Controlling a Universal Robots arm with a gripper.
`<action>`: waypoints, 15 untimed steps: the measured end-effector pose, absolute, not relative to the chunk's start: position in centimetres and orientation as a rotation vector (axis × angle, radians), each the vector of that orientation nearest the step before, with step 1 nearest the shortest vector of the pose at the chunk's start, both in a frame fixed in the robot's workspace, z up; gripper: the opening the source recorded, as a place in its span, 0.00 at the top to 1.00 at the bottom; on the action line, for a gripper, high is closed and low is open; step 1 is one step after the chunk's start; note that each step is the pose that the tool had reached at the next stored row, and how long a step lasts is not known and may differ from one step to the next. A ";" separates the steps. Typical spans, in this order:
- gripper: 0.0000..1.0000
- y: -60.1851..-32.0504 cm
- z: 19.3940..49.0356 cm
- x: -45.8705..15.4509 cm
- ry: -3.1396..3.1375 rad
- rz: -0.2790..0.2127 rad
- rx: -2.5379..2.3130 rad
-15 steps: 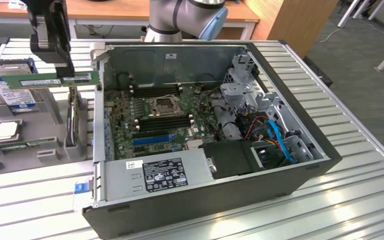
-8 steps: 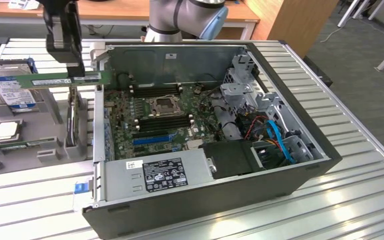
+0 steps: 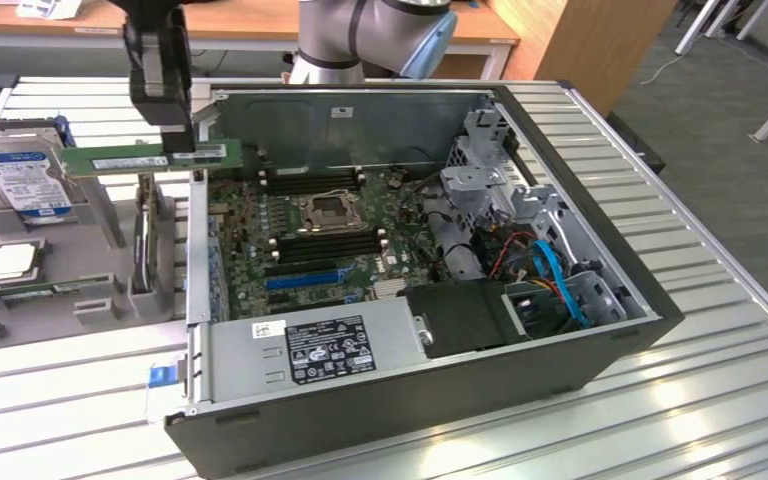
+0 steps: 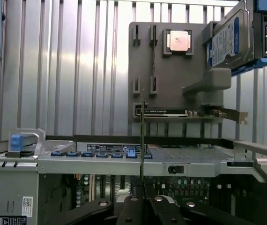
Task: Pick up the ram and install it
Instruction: 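Pick up the ram and move it above insertion slot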
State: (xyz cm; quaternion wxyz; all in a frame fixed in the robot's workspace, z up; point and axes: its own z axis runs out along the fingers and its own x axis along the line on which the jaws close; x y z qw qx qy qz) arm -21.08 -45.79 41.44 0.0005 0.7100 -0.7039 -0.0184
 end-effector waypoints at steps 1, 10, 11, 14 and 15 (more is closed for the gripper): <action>0.89 -45.8 41.4 -20.8 -2.211 -0.058 2.230; 0.89 -45.8 41.4 -18.7 -2.210 -0.057 2.231; 0.89 -45.8 41.4 -18.5 -2.210 -0.057 2.231; 0.89 -45.8 41.4 -17.8 -2.210 -0.058 2.231; 0.89 -45.8 41.4 -17.5 -2.210 -0.058 2.231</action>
